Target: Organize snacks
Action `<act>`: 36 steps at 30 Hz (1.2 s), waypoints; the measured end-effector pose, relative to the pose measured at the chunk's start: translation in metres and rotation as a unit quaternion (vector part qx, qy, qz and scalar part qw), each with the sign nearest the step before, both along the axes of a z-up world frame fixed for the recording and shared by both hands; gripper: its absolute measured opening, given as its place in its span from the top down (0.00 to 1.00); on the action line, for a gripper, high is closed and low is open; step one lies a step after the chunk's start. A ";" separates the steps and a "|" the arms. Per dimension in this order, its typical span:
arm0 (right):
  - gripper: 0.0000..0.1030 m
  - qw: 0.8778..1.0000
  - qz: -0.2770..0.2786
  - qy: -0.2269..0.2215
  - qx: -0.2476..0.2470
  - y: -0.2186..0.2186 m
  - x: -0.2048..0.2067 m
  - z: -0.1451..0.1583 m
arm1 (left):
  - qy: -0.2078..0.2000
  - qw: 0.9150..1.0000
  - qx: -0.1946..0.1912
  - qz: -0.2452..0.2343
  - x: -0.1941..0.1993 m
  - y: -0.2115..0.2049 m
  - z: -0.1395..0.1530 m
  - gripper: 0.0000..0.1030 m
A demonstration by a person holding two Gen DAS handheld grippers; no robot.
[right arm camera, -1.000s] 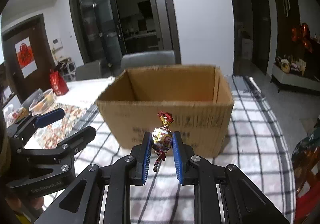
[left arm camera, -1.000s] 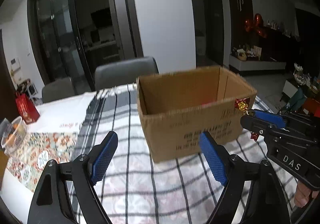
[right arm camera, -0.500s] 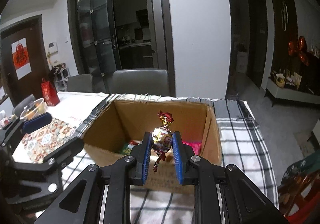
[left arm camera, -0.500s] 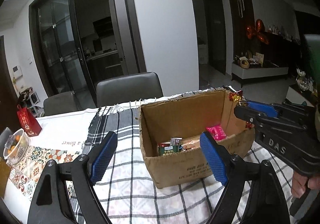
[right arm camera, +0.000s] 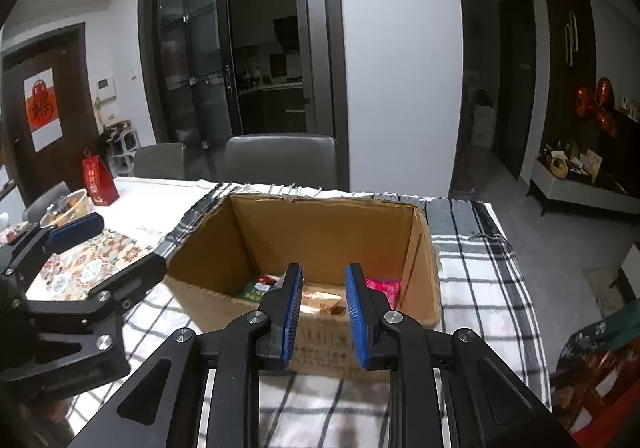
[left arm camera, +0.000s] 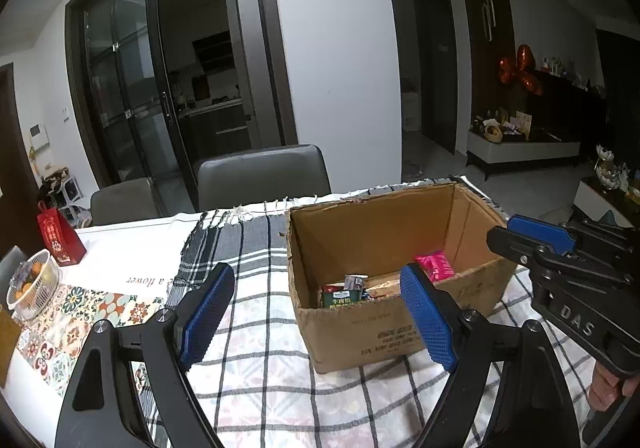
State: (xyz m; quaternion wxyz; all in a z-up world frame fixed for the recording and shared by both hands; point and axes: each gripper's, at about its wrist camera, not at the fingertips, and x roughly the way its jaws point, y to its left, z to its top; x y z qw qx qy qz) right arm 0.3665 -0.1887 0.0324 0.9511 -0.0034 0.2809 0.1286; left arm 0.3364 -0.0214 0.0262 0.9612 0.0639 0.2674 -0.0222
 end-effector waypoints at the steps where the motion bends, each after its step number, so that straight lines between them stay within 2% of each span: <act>1: 0.77 1.000 -0.002 -0.001 0.002 -0.001 -0.007 0.002 | -0.001 1.000 -0.004 -0.001 -0.004 0.000 0.002 0.18; 3: 0.77 1.000 -0.002 -0.001 0.009 -0.004 -0.017 0.006 | -0.005 1.000 -0.010 -0.003 -0.016 0.002 0.007 0.17; 4: 0.73 1.000 -0.002 0.001 0.015 -0.005 -0.022 0.007 | -0.007 1.000 -0.013 -0.003 -0.021 0.003 0.009 0.14; 5: 0.64 1.000 -0.005 0.002 0.018 -0.007 -0.029 0.009 | -0.011 1.000 -0.016 -0.003 -0.027 0.004 0.011 0.11; 7: 0.59 1.000 -0.014 -0.004 0.021 -0.011 -0.041 0.012 | -0.017 1.000 -0.025 0.001 -0.041 0.007 0.017 0.06; 9: 0.59 1.000 -0.018 -0.007 0.020 -0.013 -0.053 0.016 | -0.022 0.999 -0.031 -0.002 -0.054 0.008 0.022 0.05; 13: 0.41 0.999 -0.031 -0.008 0.021 -0.017 -0.082 0.025 | -0.037 0.999 -0.027 -0.005 -0.079 0.008 0.032 0.03; 19: 0.29 0.999 -0.049 -0.016 0.018 -0.022 -0.122 0.037 | -0.053 0.998 -0.031 -0.013 -0.122 0.006 0.047 0.00; 26: 0.22 0.997 -0.062 -0.031 0.017 -0.027 -0.166 0.048 | -0.071 0.997 -0.030 -0.018 -0.163 0.002 0.058 0.00; 36: 0.21 0.995 -0.085 -0.056 0.004 -0.032 -0.217 0.063 | -0.084 0.995 -0.039 -0.025 -0.208 -0.004 0.065 0.00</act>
